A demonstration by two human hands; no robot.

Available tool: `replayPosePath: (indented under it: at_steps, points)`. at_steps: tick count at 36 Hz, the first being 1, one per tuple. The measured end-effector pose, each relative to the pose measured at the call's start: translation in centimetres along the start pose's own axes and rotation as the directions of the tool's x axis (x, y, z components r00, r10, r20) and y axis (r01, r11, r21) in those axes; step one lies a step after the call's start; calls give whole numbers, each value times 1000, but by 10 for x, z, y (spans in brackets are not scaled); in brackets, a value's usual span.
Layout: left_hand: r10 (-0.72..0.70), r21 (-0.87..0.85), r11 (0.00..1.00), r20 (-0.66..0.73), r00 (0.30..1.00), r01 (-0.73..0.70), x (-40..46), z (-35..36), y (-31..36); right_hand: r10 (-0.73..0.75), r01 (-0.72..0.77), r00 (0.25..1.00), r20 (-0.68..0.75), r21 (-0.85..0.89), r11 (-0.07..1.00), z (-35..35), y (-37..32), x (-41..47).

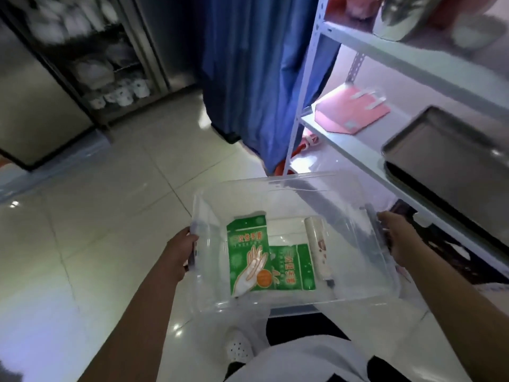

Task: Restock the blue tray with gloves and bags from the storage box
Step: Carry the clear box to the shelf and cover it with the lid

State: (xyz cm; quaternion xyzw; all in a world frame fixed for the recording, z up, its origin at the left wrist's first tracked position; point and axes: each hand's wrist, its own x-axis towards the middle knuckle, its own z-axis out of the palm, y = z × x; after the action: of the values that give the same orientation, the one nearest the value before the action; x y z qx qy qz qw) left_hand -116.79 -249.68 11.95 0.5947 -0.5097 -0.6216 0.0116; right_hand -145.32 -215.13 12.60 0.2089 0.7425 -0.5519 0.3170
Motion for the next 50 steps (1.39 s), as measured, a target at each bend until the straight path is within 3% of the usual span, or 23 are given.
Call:
replayPosePath:
  at_steps: [8, 18, 27, 35, 43, 50]
  points:
    - [123, 159, 978, 75, 990, -134, 82, 40, 83, 36, 5, 971, -236, 174, 985, 11, 9, 22]
    - [139, 243, 954, 157, 978, -175, 146, 97, 150, 173, -72, 927, -333, 294, 953, 17, 5, 65]
    - [117, 364, 907, 271, 956, -214, 202, 162, 197, 286, -57, 830, -479, 438, 897, 30, 25, 85]
    - [29, 568, 773, 412, 911, -281, 280, 237, 226, 412, -103, 703, -580, 491, 865, 60, 36, 94]
    - [-120, 749, 555, 503, 856, -362, 363, 288, 224, 523, -193, 533, -665, 506, 841, 115, 57, 106]
    - [-128, 767, 454, 559, 819, -453, 423, 318, 191, 573, -229, 482, -663, 536, 813, 142, 100, 156]
